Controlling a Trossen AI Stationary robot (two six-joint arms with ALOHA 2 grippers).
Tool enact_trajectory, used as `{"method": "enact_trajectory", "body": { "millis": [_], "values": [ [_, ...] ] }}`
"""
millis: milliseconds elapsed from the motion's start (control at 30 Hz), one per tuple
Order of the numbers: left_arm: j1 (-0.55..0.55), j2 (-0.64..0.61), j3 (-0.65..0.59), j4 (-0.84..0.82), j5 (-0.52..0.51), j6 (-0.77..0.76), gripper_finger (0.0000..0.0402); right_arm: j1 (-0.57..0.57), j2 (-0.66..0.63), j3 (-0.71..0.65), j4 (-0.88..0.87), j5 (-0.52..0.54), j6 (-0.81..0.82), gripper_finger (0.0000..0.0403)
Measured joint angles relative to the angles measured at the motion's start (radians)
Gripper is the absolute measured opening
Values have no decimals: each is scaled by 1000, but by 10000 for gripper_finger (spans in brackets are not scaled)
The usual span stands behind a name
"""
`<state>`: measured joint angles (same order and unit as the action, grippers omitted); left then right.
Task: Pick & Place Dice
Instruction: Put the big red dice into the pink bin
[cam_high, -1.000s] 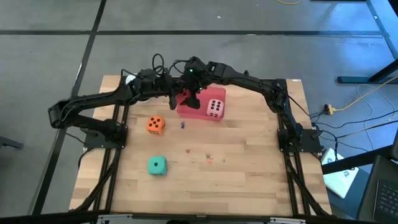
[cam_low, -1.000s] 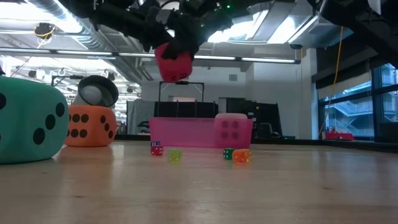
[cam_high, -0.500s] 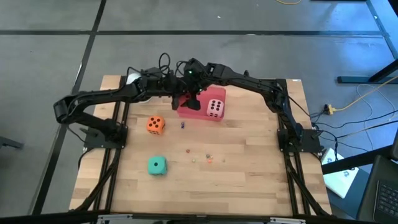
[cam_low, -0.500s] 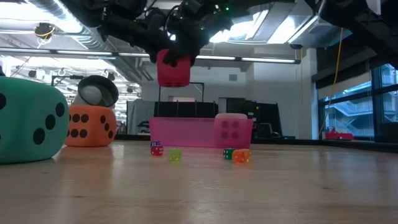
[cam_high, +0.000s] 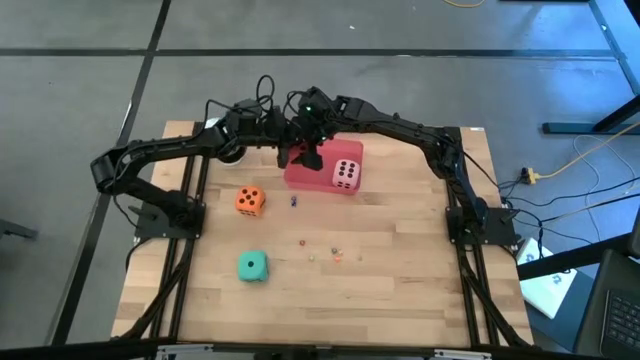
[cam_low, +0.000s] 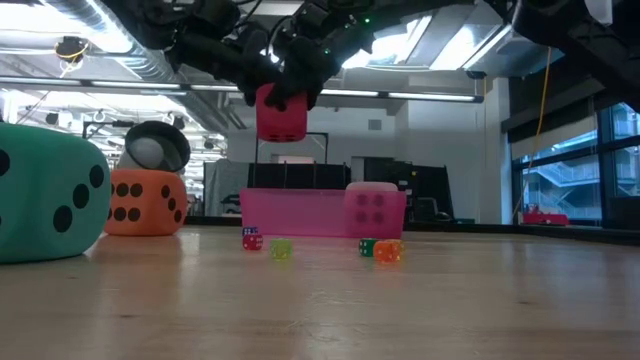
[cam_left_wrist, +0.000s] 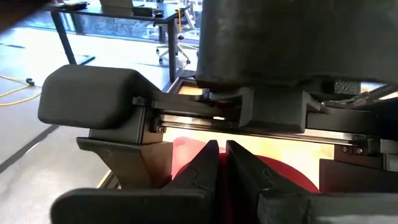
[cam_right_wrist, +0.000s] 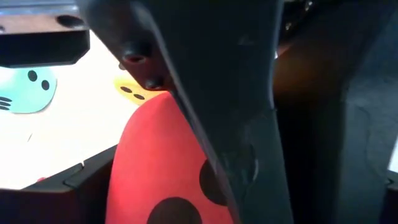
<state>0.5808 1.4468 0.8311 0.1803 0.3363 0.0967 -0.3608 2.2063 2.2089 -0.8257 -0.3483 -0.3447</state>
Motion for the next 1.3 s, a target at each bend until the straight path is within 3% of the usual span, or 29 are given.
{"method": "enact_trajectory", "body": {
  "millis": [433, 800, 1000, 1300],
  "values": [
    [-10, 13, -1, -15, 0, -8, 25, -5, 0, 0, 58, -11, 16, 399],
    [-10, 50, 2, -12, -1, -4, 28, -12, 0, 0, 60, 43, 3, 399],
    [-14, 93, 30, -12, 47, -8, 27, -24, 0, 0, 40, 45, 24, 399],
    [-16, 71, 44, -11, 51, -8, 33, -33, 0, -2, 11, 91, 51, 399]
  ]
}}
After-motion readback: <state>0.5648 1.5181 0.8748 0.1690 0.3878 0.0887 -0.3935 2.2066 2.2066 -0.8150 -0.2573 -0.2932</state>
